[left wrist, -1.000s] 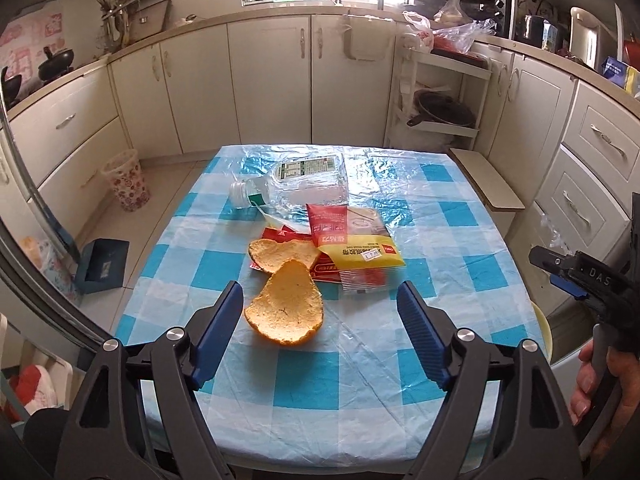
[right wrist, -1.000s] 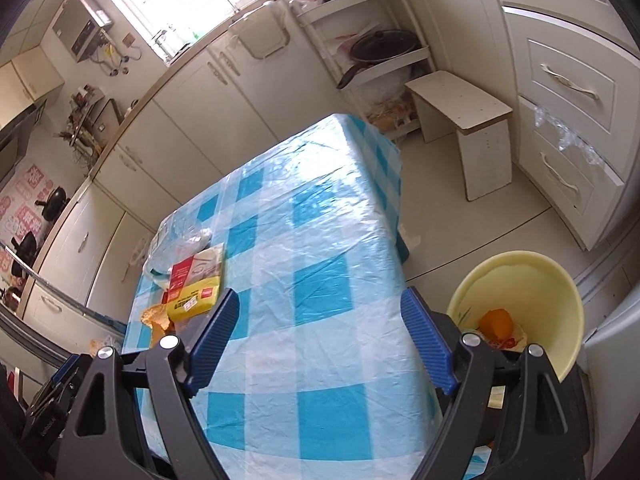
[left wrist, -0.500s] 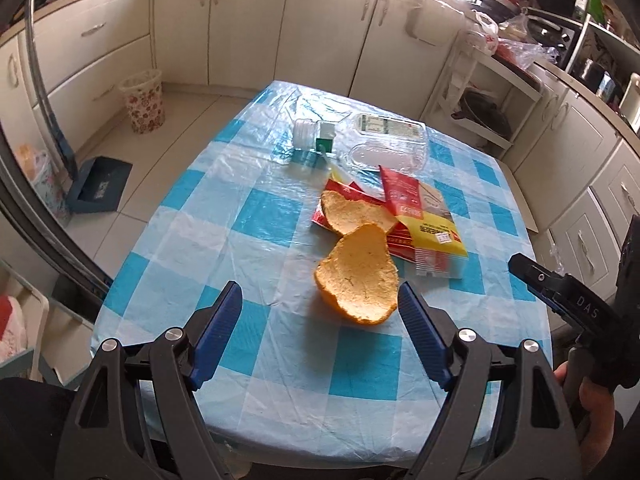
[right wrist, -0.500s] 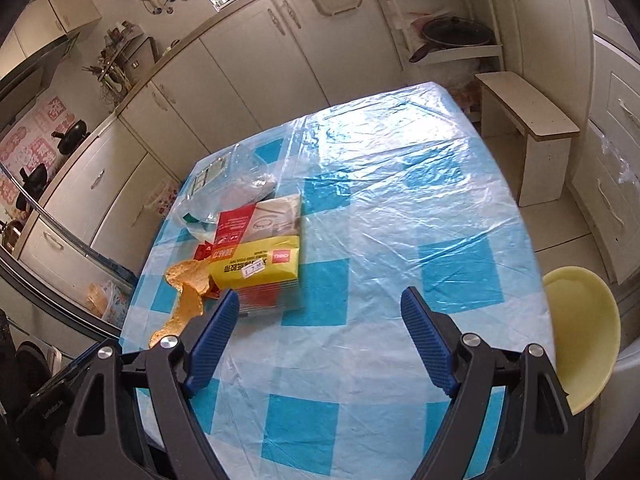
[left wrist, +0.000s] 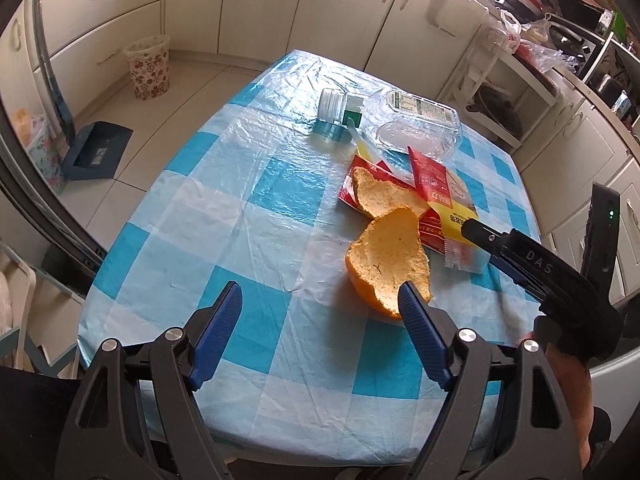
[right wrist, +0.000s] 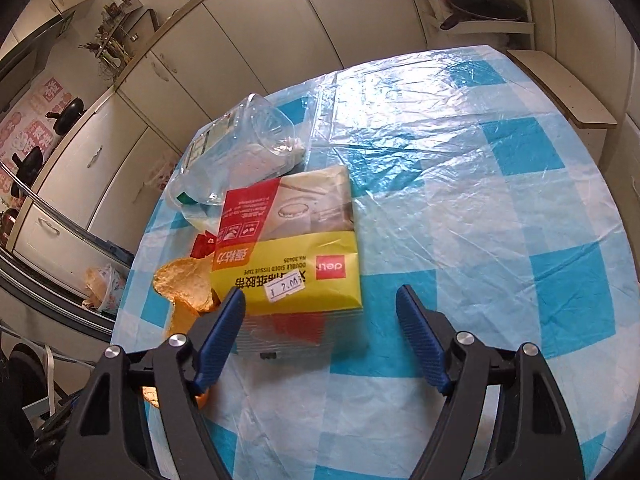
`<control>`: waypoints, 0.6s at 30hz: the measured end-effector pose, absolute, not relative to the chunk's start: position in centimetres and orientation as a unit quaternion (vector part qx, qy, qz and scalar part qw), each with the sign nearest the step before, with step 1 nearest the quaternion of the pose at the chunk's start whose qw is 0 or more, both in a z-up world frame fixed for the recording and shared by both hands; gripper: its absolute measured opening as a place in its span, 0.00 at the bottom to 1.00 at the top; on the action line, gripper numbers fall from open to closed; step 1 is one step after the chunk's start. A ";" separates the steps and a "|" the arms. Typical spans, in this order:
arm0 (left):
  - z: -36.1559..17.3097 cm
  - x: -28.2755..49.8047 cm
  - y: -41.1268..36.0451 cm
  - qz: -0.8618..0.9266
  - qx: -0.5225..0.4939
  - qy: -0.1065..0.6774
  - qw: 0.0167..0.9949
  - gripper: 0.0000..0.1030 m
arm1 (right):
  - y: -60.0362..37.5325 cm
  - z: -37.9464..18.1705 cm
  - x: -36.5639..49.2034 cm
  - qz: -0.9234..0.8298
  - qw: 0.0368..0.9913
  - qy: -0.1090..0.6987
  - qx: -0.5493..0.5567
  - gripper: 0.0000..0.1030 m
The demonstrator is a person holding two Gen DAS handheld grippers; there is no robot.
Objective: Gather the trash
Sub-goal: 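Move both grippers back over the table toward the orange peel and yellow package, then grasp the yellow-and-red package with the right gripper while the left gripper grasps the orange peel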
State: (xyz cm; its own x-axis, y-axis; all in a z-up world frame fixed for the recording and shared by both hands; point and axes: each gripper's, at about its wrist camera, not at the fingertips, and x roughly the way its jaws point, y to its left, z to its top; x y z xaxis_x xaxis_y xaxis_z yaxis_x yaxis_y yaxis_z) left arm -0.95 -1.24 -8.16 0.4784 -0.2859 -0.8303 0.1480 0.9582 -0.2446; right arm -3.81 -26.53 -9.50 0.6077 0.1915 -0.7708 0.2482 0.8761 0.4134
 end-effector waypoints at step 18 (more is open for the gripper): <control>-9.8 1.1 -4.2 -0.109 -0.054 0.503 0.856 0.74 | -31.0 -7.9 -9.1 0.024 0.859 0.435 0.270 0.05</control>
